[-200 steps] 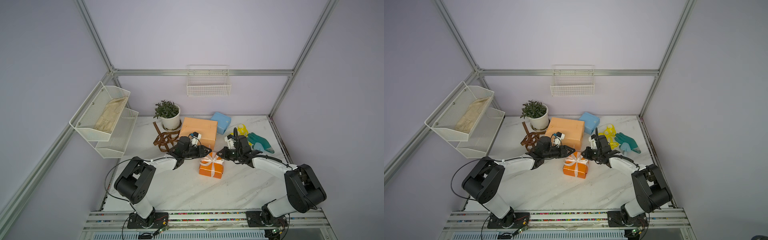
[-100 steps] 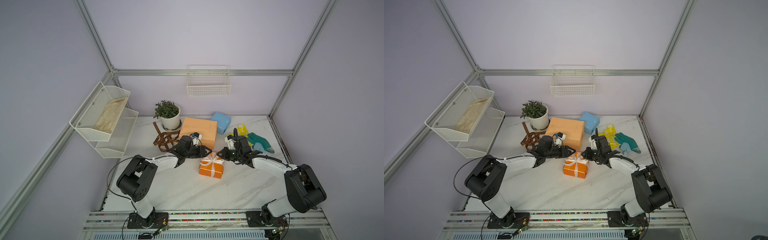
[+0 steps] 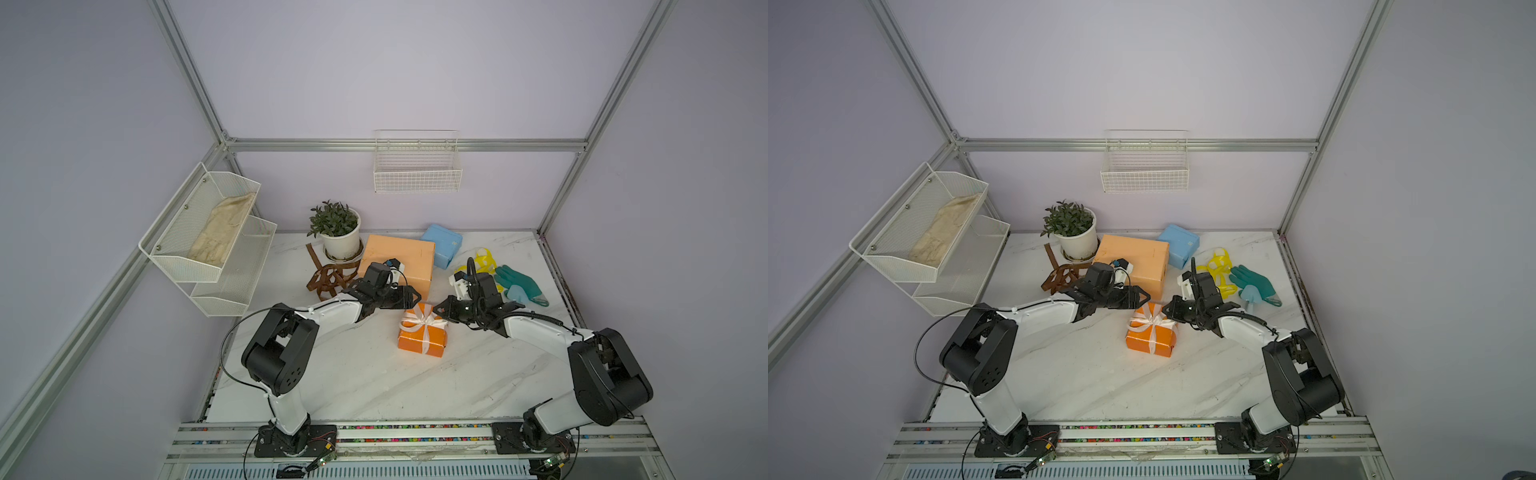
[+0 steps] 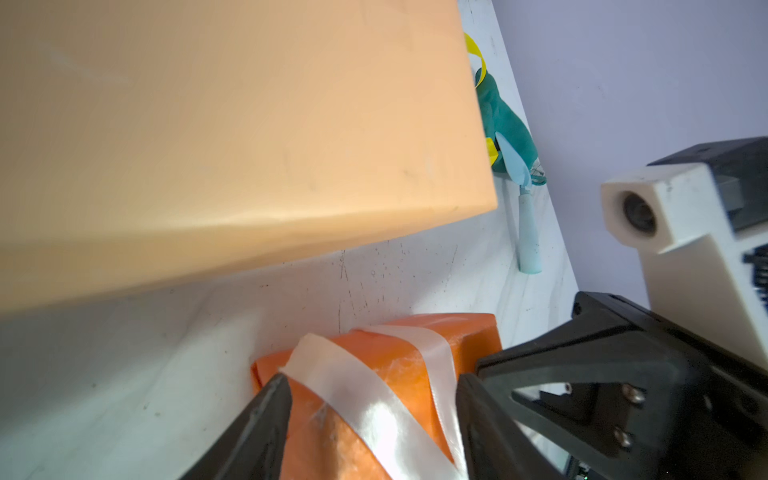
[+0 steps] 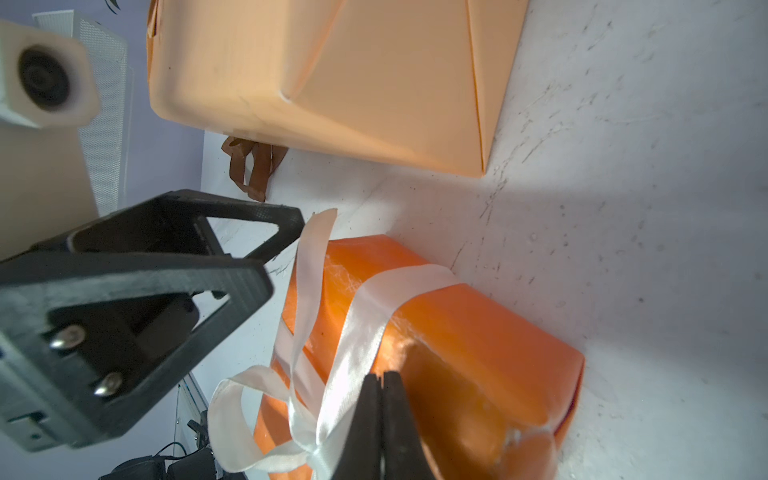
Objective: Untie the ribbon bows on the gift boxes
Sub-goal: Untie the ribbon from the gift box.
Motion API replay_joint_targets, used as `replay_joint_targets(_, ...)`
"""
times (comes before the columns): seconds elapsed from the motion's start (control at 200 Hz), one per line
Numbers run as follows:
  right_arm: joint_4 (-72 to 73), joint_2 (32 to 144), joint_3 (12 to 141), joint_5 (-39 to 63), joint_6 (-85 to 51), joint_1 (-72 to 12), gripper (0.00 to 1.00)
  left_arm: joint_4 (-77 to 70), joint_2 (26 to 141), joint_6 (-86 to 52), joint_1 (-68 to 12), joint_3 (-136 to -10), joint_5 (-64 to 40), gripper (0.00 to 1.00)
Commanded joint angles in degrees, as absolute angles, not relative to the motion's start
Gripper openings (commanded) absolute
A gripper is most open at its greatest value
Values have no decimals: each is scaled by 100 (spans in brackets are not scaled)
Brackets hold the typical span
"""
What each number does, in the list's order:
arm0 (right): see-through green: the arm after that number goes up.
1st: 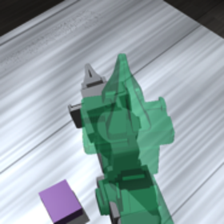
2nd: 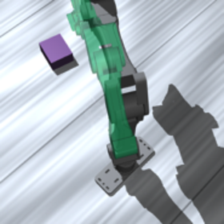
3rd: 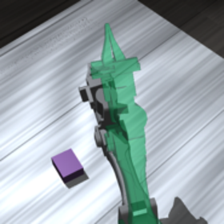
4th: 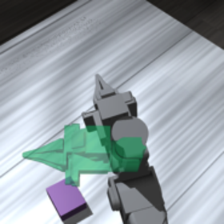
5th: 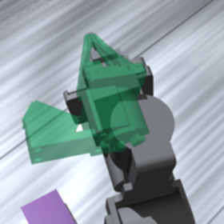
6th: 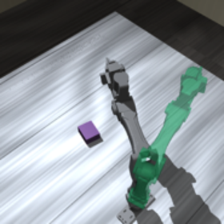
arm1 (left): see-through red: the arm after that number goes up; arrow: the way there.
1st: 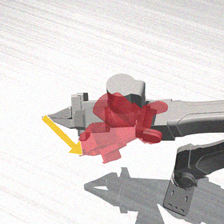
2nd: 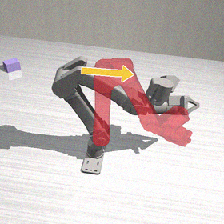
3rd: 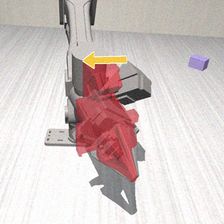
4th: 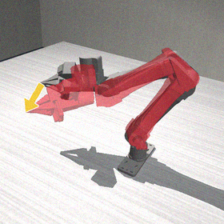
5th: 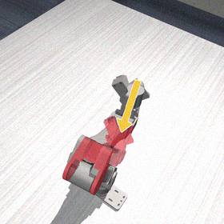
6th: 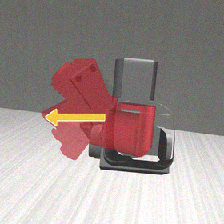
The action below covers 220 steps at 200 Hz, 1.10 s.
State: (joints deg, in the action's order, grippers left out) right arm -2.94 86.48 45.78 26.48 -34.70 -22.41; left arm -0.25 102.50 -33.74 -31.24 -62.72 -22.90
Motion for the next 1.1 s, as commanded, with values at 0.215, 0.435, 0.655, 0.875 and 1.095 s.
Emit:
replay_joint_targets(0.215,-79,8586,4461,2698,-3543,-2272,0,-4,10380,-3064,-3173,-6611,-2750,47)
replay_joint_targets(0.435,-92,8664,4536,2686,-3511,-2268,0,227,10292,-2893,-3199,-6492,-2742,31)
replay_joint_targets(0.655,-135,8618,4543,2625,-3503,-2270,0,476,10208,-2799,-3199,-6533,-2782,4)
replay_joint_targets(0.875,-453,8422,4658,2442,-3402,-2273,0,789,9536,-2750,-3204,-6380,-2478,4)
replay_joint_targets(1.095,-493,8192,4514,2224,-3554,-2268,0,599,8935,-2964,-3197,-6075,-2367,3)
